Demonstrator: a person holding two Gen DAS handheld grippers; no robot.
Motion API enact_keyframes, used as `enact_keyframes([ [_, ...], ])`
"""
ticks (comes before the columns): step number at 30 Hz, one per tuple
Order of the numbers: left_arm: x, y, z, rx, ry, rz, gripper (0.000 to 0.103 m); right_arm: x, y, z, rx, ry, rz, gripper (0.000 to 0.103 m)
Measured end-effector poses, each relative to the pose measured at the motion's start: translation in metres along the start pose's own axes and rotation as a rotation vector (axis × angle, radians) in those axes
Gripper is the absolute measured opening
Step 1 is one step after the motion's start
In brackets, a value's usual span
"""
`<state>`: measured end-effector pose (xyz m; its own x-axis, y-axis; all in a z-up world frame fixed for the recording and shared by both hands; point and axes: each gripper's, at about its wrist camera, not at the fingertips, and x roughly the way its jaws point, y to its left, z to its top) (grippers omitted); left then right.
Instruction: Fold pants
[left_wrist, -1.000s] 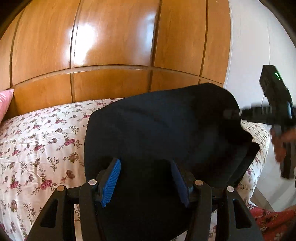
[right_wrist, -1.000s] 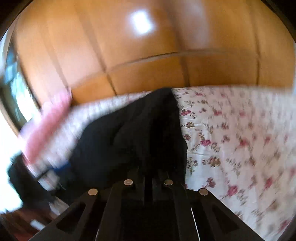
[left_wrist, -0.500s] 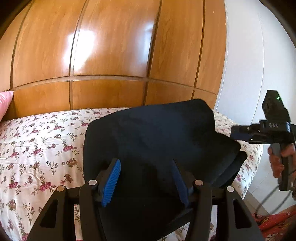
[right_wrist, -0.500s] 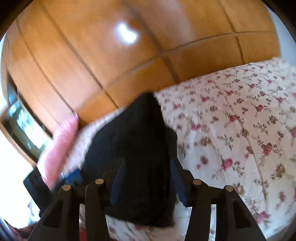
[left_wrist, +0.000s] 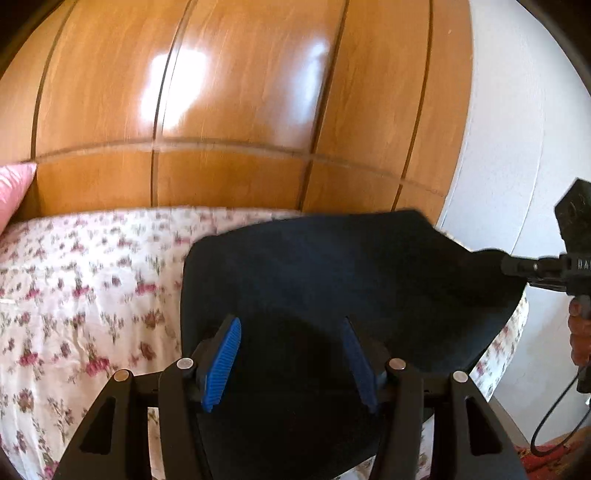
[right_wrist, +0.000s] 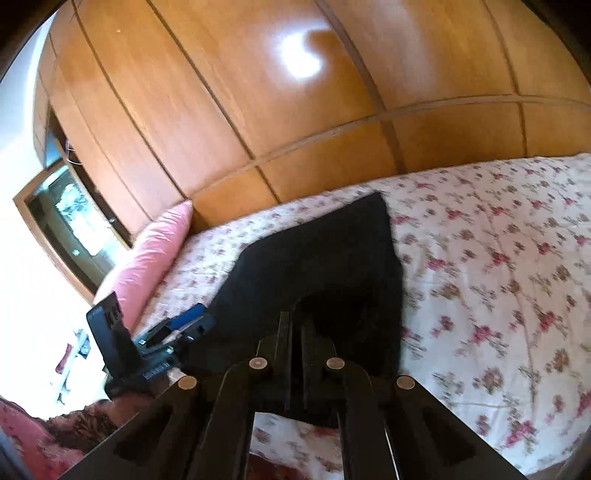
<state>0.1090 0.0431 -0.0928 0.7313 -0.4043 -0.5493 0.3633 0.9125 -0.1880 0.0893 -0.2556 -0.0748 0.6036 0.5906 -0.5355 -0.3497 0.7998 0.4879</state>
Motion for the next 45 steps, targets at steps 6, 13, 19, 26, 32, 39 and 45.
enact_keyframes([
  [6, 0.004, -0.015, -0.010, 0.107, 0.015, 0.037, 0.058, 0.037, -0.036, -0.034, 0.092, 0.117, -0.095, 0.005],
  [13, -0.011, 0.002, 0.023, -0.012, -0.041, -0.015, 0.058, -0.004, 0.003, 0.018, -0.084, -0.108, -0.189, 0.008],
  [19, 0.013, -0.001, 0.063, 0.001, -0.021, 0.052, 0.058, 0.033, 0.043, 0.056, -0.208, -0.100, -0.152, 0.008],
  [26, 0.077, -0.021, 0.072, 0.076, 0.142, 0.142, 0.058, 0.133, 0.049, 0.067, -0.303, 0.056, -0.223, 0.008],
  [32, 0.116, -0.023, 0.066, 0.050, 0.216, 0.169, 0.059, 0.169, -0.025, 0.060, -0.104, 0.095, -0.273, 0.000],
  [39, 0.122, -0.026, 0.061, 0.050, 0.179, 0.184, 0.061, 0.166, -0.055, 0.060, 0.044, 0.054, -0.164, 0.000],
  [45, 0.114, -0.024, 0.060, 0.039, 0.169, 0.170, 0.061, 0.162, -0.046, 0.052, 0.019, -0.001, -0.190, 0.000],
])
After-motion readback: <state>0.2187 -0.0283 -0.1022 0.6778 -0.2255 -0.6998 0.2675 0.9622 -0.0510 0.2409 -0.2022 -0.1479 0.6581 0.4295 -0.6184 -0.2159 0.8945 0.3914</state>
